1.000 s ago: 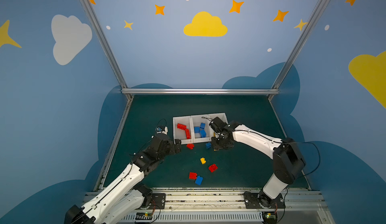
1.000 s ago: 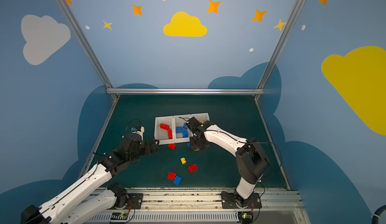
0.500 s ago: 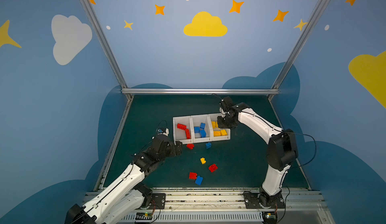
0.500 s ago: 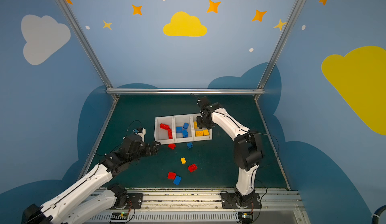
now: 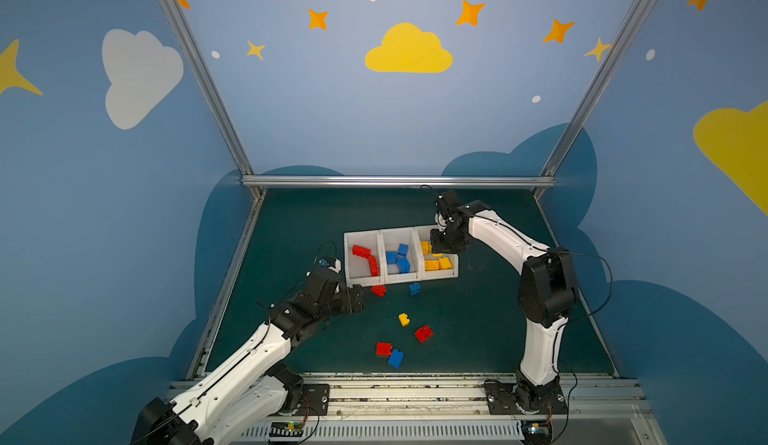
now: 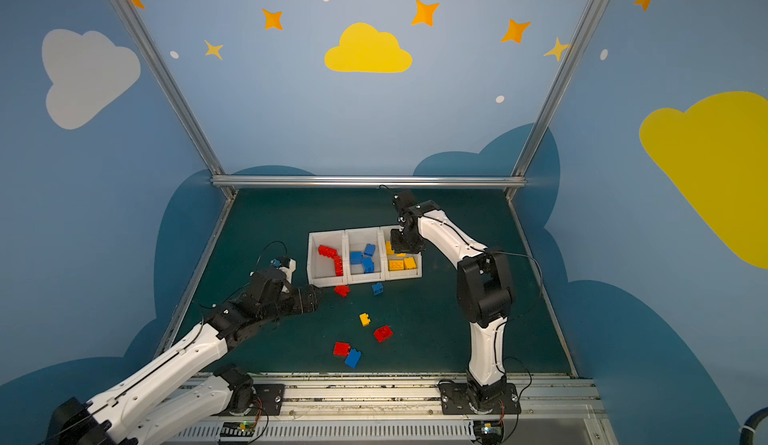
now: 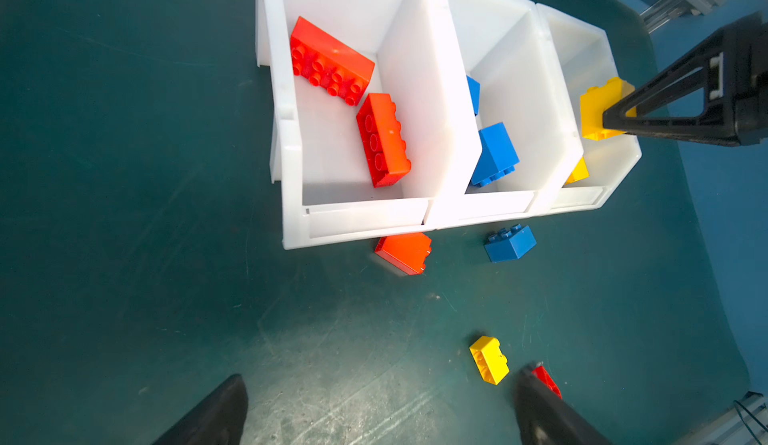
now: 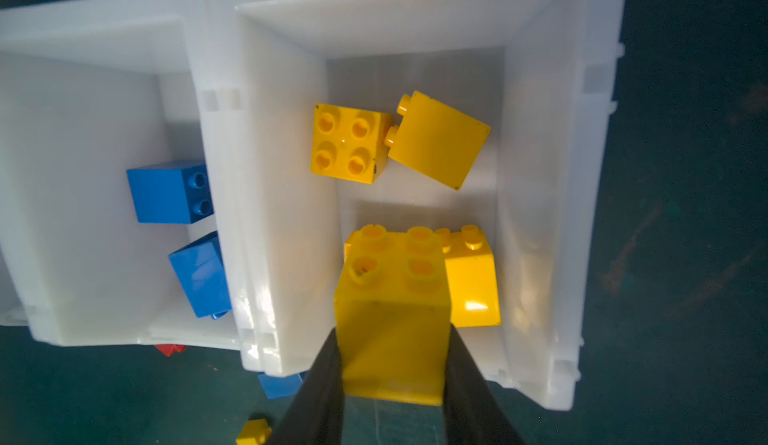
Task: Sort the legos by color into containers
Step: 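Lift the yellow brick with the right gripper into the farthest compartment and release, then withdraw the right gripper while the left gripper grasps a small yellow brick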
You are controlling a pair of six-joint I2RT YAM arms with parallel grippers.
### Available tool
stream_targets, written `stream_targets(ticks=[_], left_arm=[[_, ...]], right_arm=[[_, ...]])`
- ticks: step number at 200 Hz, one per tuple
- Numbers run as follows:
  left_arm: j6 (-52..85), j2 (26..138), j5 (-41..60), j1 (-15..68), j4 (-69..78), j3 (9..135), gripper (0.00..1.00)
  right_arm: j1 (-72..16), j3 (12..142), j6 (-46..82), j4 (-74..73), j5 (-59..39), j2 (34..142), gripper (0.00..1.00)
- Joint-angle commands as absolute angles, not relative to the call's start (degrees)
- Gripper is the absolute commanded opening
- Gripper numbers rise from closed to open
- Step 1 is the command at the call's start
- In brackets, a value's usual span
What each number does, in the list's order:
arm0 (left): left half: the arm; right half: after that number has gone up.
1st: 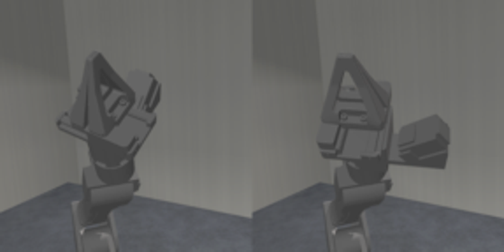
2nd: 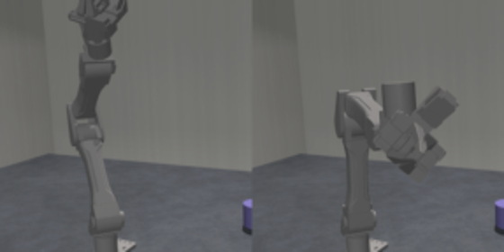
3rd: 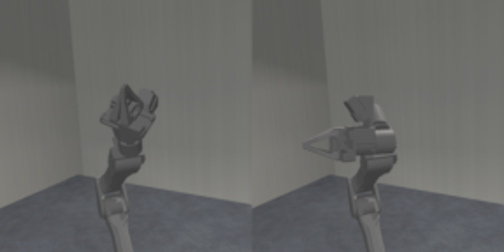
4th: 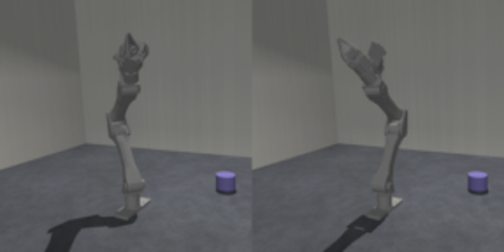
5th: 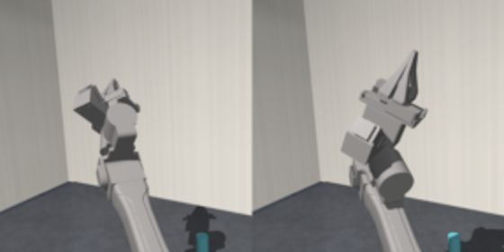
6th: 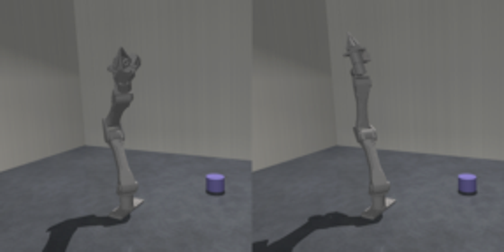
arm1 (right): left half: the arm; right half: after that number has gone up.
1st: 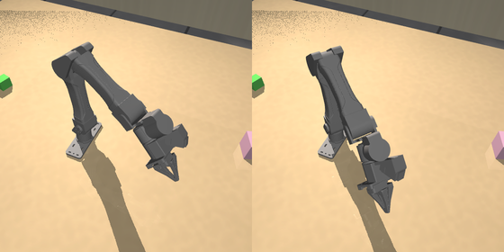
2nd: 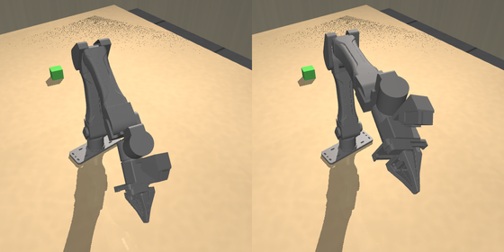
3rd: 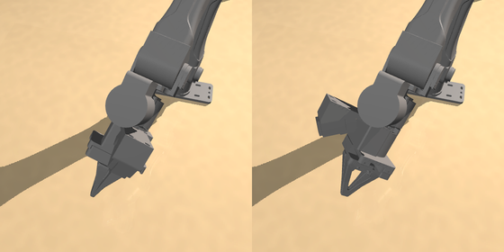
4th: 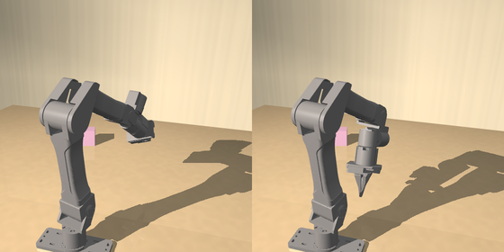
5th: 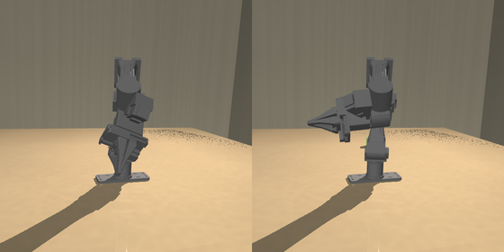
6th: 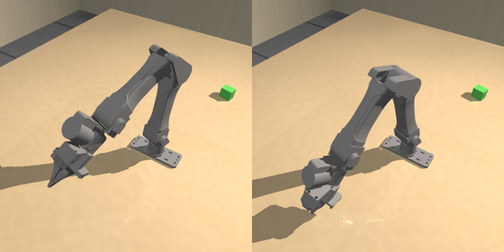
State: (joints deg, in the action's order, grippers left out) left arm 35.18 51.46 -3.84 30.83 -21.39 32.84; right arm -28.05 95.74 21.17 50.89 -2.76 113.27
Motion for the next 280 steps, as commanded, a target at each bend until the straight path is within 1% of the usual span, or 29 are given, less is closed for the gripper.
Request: stream_targets(ticks=[1,10,24,64,94,112,150,175,191,223,280], left_arm=[[34.99,51.59,-2.73,30.61,-21.13,33.22,0.99],[35.07,51.71,-2.68,30.57,-21.11,33.14,0.99],[34.84,51.79,-2.14,30.57,-20.76,33.13,0.99],[33.85,54.32,1.45,30.75,-19.19,33.55,0.98],[32.38,58.16,3.39,34.06,-17.90,34.56,0.94],[31.73,61.83,2.92,37.20,-17.94,36.29,0.90],[32.86,72.33,3.94,43.25,-16.51,40.77,0.89],[33.85,80.29,6.55,46.36,-15.90,44.61,0.86],[35.39,84.85,8.77,47.48,-14.82,46.61,0.82],[37.65,91.40,11.54,48.92,-11.25,48.69,0.78],[36.03,98.40,11.33,49.65,-13.86,53.86,0.70]], right_arm=[[-27.69,97.30,21.48,52.03,-3.38,114.10,0.46],[-27.72,97.30,21.76,52.25,-3.12,113.80,0.51],[-27.67,97.29,21.94,52.48,-2.99,113.00,0.53],[-27.38,96.37,22.34,53.00,-2.81,108.41,0.54],[-27.35,89.56,24.20,51.01,-3.60,100.96,0.55],[-27.31,84.26,25.35,50.06,-3.55,96.18,0.55],[-27.17,74.40,27.46,50.27,-2.63,87.50,0.55],[-27.10,69.19,28.54,50.31,-1.86,83.47,0.56],[-26.96,67.03,29.07,50.30,-1.58,81.77,0.56],[-26.62,64.13,29.90,49.13,-2.45,80.10,0.56],[-26.09,62.23,29.97,48.43,-2.94,79.01,0.56]])
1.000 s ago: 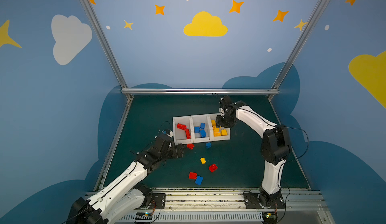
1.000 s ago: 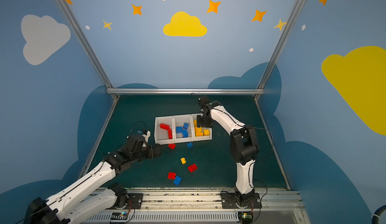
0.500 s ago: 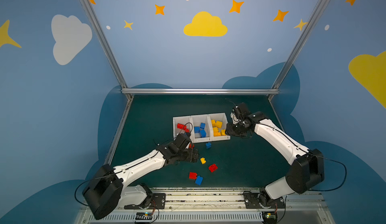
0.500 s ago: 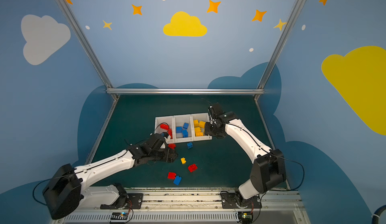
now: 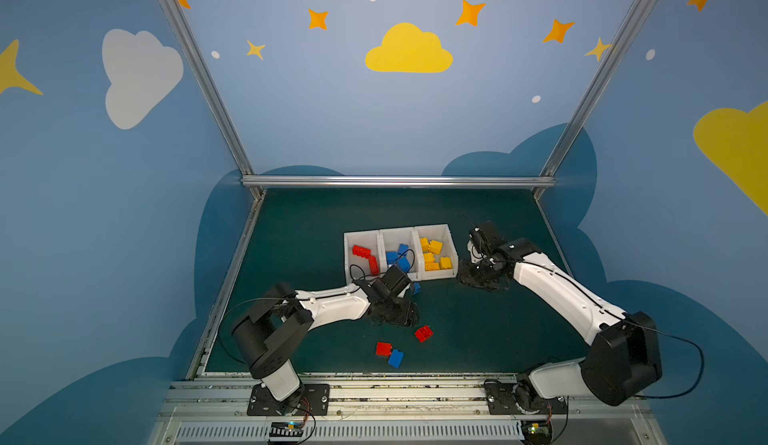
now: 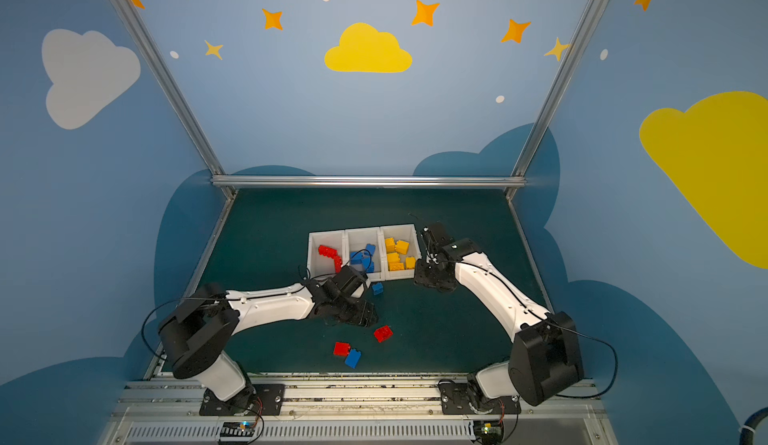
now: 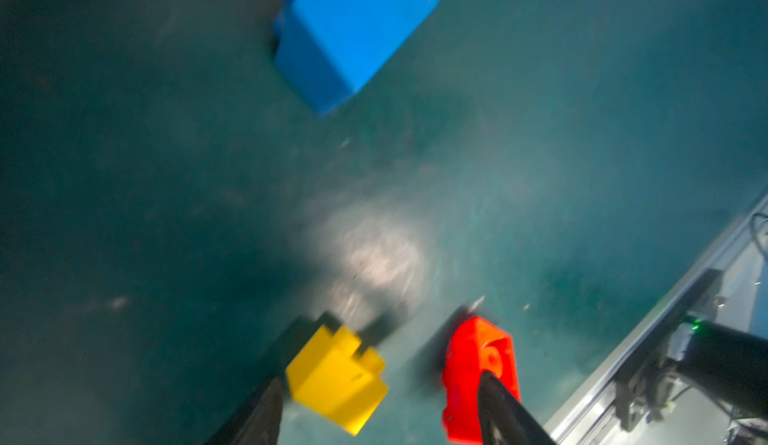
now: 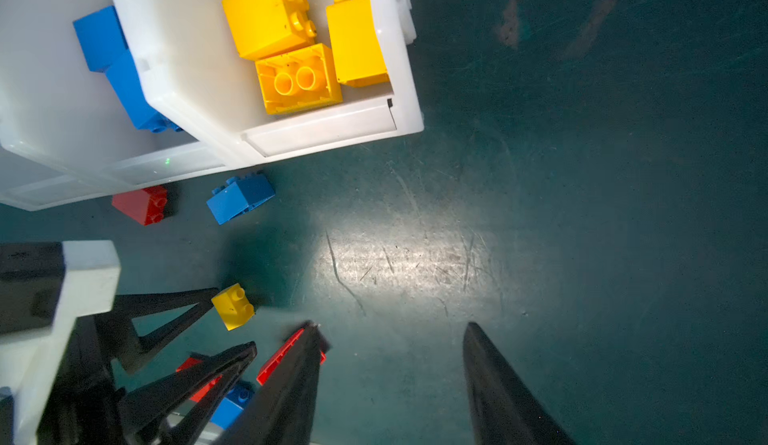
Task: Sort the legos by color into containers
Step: 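Withdraw the right gripper while the left gripper grasps a small yellow brick, then carry the small yellow brick with the left gripper into the farthest compartment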
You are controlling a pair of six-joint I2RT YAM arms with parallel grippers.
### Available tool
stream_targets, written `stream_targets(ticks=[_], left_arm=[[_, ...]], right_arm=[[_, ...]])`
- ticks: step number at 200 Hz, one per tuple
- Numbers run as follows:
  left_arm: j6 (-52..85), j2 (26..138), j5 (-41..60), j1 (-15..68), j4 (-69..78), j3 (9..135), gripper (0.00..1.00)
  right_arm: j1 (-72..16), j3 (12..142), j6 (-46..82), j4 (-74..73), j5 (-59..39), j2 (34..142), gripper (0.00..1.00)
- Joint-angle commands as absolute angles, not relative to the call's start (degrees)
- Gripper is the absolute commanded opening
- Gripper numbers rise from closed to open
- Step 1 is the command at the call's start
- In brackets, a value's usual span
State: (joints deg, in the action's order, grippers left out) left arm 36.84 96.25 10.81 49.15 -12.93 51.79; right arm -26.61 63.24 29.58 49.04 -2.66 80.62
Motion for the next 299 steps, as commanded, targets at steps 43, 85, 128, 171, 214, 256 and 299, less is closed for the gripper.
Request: stream_targets(ticks=[43,85,128,171,214,256,299], left_arm=[[32.30,102.10,9.64,51.12,-18.56,58.95,0.63],[31.45,101.76,3.78,52.69,-23.65,60.03,0.59],[30.68,103.74,1.52,53.26,-25.93,61.74,0.50],[29.07,105.90,0.80,53.44,-27.20,63.66,0.35],[28.36,106.27,0.63,53.56,-27.67,64.23,0.26],[28.23,103.47,0.22,53.54,-27.27,64.24,0.23],[24.63,101.44,-0.98,53.03,-30.59,70.64,0.22]], right_arm=[[-25.61,61.19,30.19,47.90,-3.61,78.72,0.56],[-25.28,59.88,30.43,47.47,-3.76,77.63,0.56],[-25.13,58.88,30.50,47.06,-4.13,77.27,0.56],[-24.90,58.11,30.85,46.78,-4.24,77.28,0.56],[-24.87,57.83,31.03,47.17,-3.96,76.41,0.56],[-24.80,57.83,31.01,47.72,-3.78,75.54,0.56],[-24.78,57.68,31.11,48.70,-3.36,73.37,0.55]])
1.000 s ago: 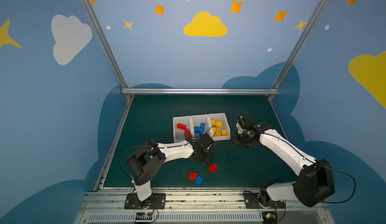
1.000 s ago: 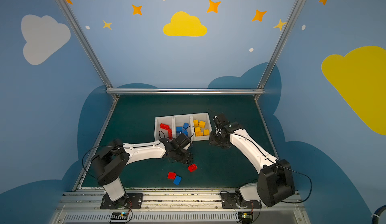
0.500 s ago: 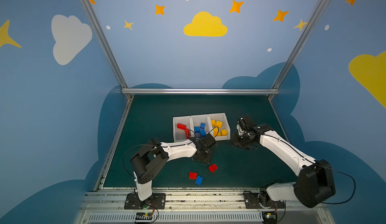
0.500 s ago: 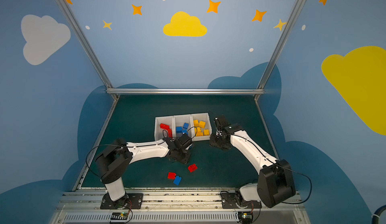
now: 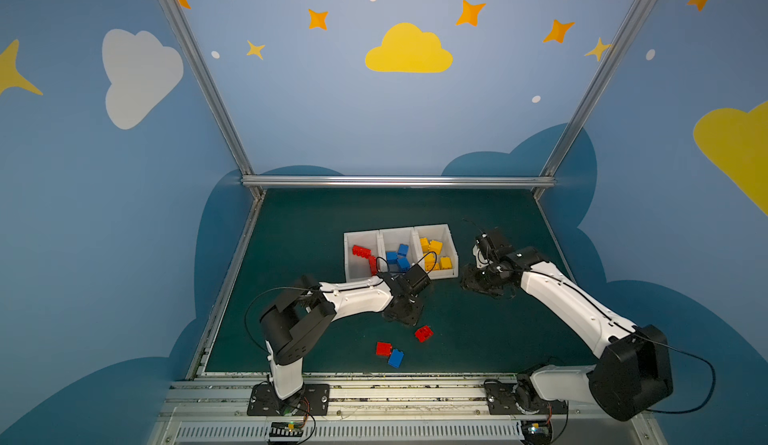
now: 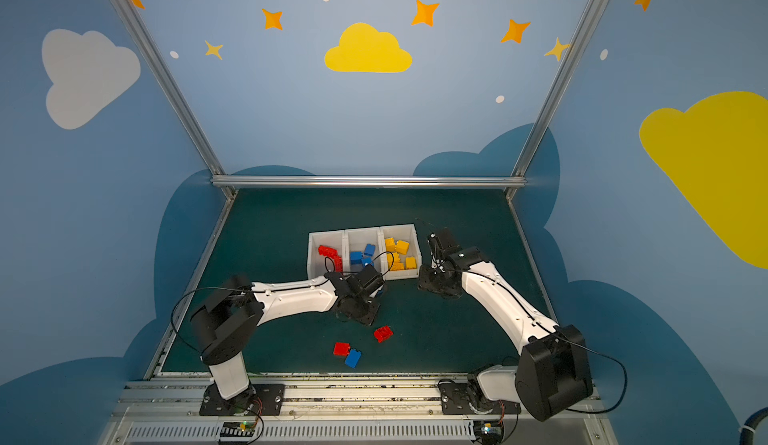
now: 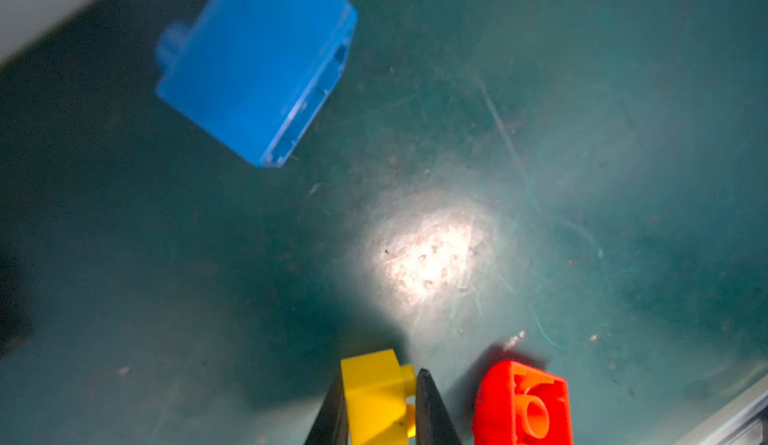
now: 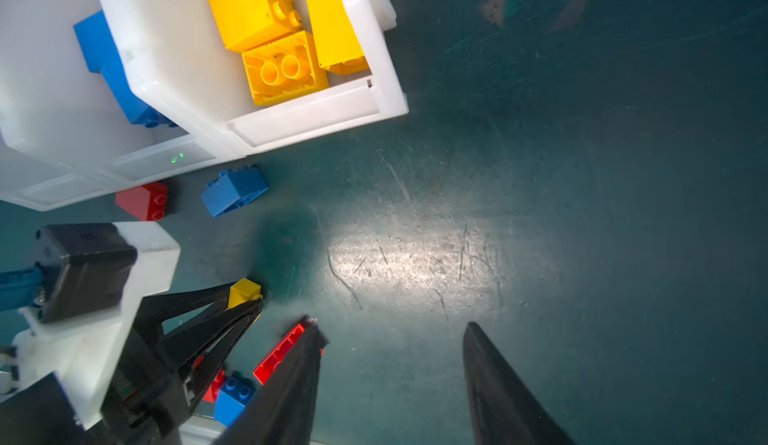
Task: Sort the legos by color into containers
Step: 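Carry the small yellow brick with the left gripper into the farthest compartment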
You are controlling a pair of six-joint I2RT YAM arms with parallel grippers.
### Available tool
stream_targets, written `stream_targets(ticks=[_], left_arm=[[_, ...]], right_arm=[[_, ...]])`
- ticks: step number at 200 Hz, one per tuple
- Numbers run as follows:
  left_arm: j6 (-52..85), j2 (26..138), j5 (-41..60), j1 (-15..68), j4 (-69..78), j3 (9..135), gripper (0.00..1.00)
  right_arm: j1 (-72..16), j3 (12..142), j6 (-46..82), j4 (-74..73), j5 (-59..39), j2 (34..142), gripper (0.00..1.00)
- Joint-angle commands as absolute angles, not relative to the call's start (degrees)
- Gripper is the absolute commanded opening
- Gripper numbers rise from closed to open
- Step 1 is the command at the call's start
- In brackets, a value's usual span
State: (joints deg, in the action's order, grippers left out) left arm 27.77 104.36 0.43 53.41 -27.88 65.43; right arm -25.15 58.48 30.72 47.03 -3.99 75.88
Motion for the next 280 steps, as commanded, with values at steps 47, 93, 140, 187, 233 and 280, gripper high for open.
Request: stream_targets(ticks=[47,93,140,187,233,280], left_arm=[[21.25,104.20,-2.53,49.65,-31.58,82.74,0.24],[16.61,115.50,-1.70,46.52,-34.60,99.04,0.24],[14.25,127.61,-0.39,45.11,-39.46,114.18,0.25],[14.15,132.59,2.30,44.31,-39.71,120.08,0.30],[14.23,132.17,2.52,43.76,-40.25,120.20,0.48],[15.26,123.53,2.46,42.44,-36.28,111.24,0.57]], right_arm=[[-24.00,56.48,31.03,49.82,-2.64,70.55,0.55],[-23.28,55.12,31.29,50.15,-3.59,68.93,0.55],[-23.03,53.66,31.46,50.87,-4.13,67.61,0.55],[-22.53,52.67,31.87,50.89,-4.30,67.24,0.55],[-22.14,52.89,31.54,50.59,-4.65,68.10,0.55],[-22.06,53.35,30.94,50.88,-5.44,68.82,0.56]])
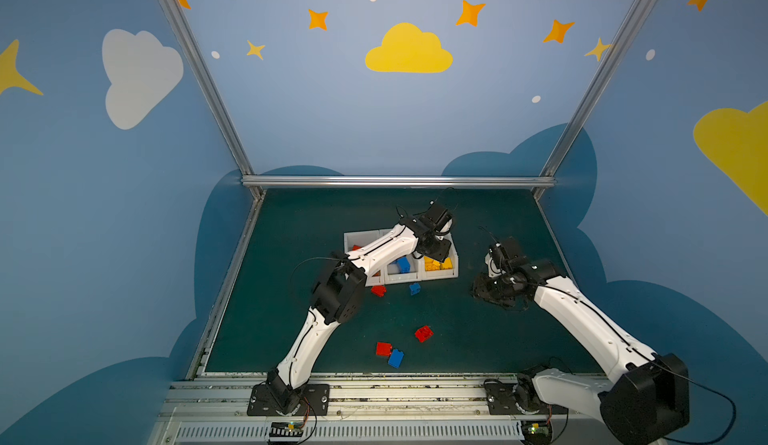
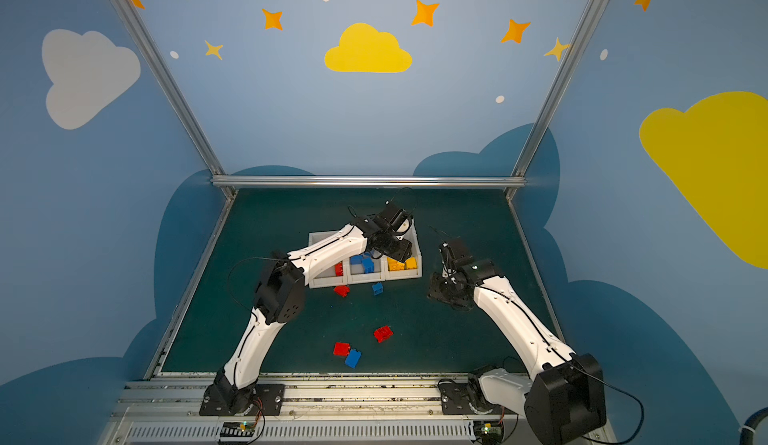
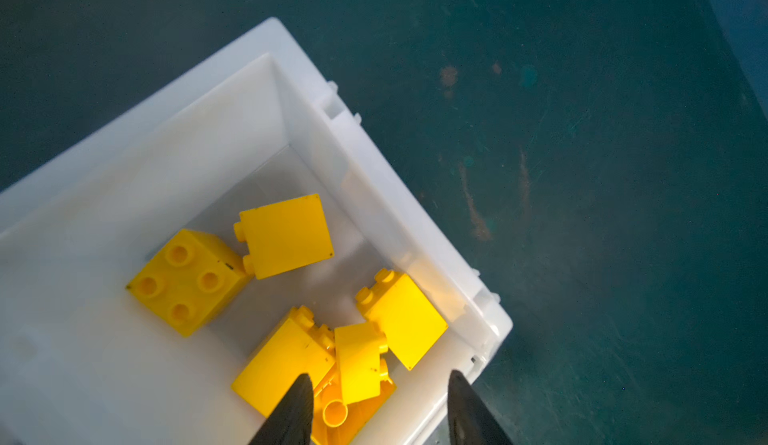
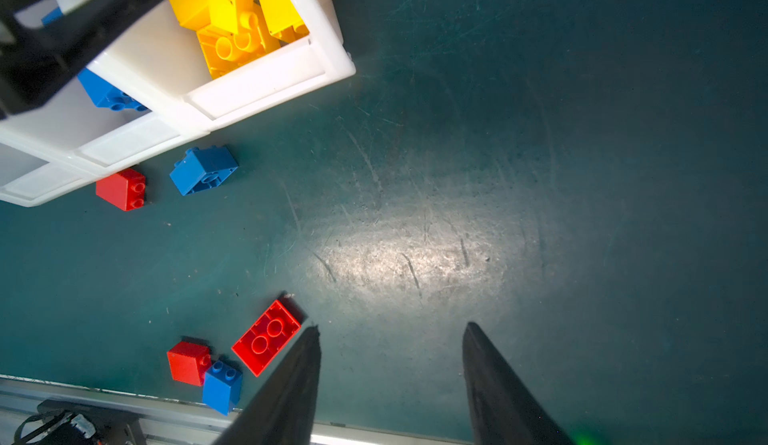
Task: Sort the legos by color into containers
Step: 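Carry the small yellow brick with the left gripper into the farthest compartment, then retract the left arm while the right gripper grasps a red 2x2 brick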
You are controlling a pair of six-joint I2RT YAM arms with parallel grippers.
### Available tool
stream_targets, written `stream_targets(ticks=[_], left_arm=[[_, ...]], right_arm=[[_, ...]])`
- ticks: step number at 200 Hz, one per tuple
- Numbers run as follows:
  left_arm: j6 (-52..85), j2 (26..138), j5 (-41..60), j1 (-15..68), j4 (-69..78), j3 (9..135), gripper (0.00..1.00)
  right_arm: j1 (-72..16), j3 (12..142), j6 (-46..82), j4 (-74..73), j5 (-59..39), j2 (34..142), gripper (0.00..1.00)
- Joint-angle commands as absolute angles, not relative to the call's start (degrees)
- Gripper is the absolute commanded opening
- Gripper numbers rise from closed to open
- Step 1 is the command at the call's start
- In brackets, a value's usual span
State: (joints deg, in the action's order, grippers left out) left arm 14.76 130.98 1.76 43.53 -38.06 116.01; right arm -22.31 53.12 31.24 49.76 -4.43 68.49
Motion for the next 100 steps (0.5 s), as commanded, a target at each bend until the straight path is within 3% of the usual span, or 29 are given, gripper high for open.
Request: stream_targets(ticks=[1,63,100], left_arm=[[15.32,123.20,2.50,42.40,-36.03,110.81,0.57],[20.24,101.16,3.09,37.02,-25.80,84.24,0.68],[24.40,86.65,-1.99,33.95,-23.53,68.81,0.73]], right_arm=[[-22.06,53.35,30.90,50.89,-5.49,68.82,0.56],[-23.58,53.00,30.50,50.20,-8.45,70.39,0.56],[-29.44,53.68,30.50,49.57,-8.83,72.90,0.56]])
